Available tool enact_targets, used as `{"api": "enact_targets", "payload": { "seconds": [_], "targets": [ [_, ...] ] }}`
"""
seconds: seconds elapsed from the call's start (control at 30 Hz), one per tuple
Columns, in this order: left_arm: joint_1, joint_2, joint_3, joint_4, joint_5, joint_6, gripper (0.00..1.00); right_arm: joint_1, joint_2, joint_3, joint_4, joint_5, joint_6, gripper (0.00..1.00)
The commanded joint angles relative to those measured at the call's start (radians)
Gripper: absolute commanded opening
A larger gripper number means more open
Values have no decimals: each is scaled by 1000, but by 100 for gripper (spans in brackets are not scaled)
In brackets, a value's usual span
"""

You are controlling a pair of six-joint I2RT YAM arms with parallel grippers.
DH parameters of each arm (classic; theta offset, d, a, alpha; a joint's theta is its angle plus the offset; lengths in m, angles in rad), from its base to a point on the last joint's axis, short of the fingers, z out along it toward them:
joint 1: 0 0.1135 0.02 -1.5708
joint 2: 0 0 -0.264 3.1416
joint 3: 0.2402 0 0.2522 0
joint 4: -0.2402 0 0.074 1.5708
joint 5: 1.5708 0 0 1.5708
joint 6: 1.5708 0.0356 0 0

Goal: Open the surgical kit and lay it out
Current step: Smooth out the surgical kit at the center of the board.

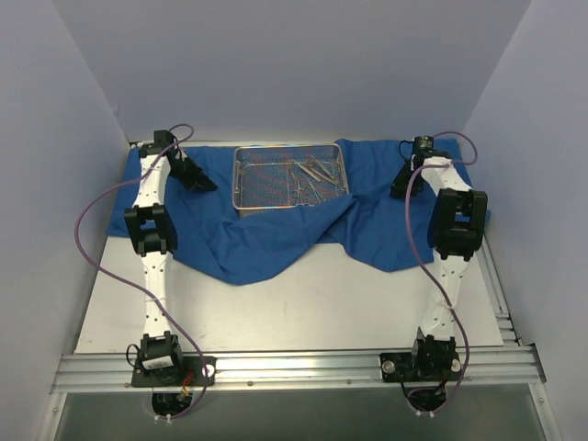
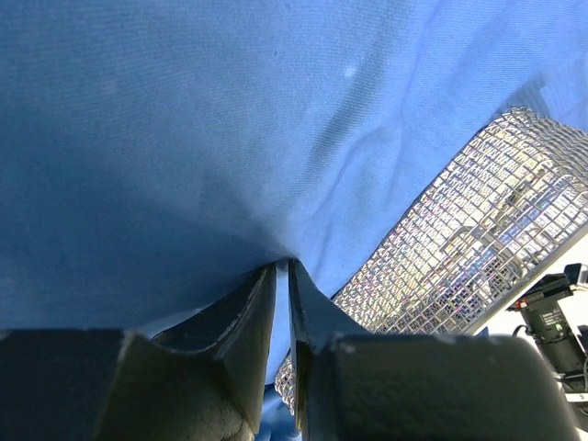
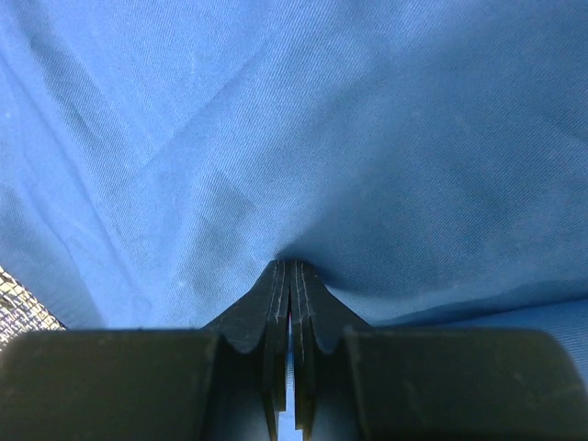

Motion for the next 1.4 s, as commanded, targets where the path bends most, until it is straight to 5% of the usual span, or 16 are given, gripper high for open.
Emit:
{"api": "enact_targets", "payload": {
  "seconds": [0.0, 0.27, 0.53, 0.67, 0.83, 0.9, 1.07, 1.37],
  "targets": [
    [8, 92, -1, 60, -111, 43, 24, -43, 113, -128, -152, 168, -39, 0],
    [39, 96, 26, 108, -89, 9, 24, -51, 50, -260, -114, 146, -44, 0],
    [62, 63, 43, 139, -78, 17, 24, -45, 34, -216, -79, 62, -51, 3],
    [65, -40, 16, 186, -51, 20, 27, -26, 96, 57, -161, 31, -91, 9],
    [57, -284, -183, 228, -211, 21, 33, -10, 131, 460, -311, 20, -119, 30],
    [63, -353, -243, 183, -273, 35, 34, -13, 95, 484, -330, 34, -122, 39],
    [66, -347, -279, 58, -367, 142, 33, -29, -14, 311, -298, 56, -128, 39],
    [97, -191, -218, 14, -304, 165, 28, -42, -104, 62, -206, 65, -122, 22]
  ]
}}
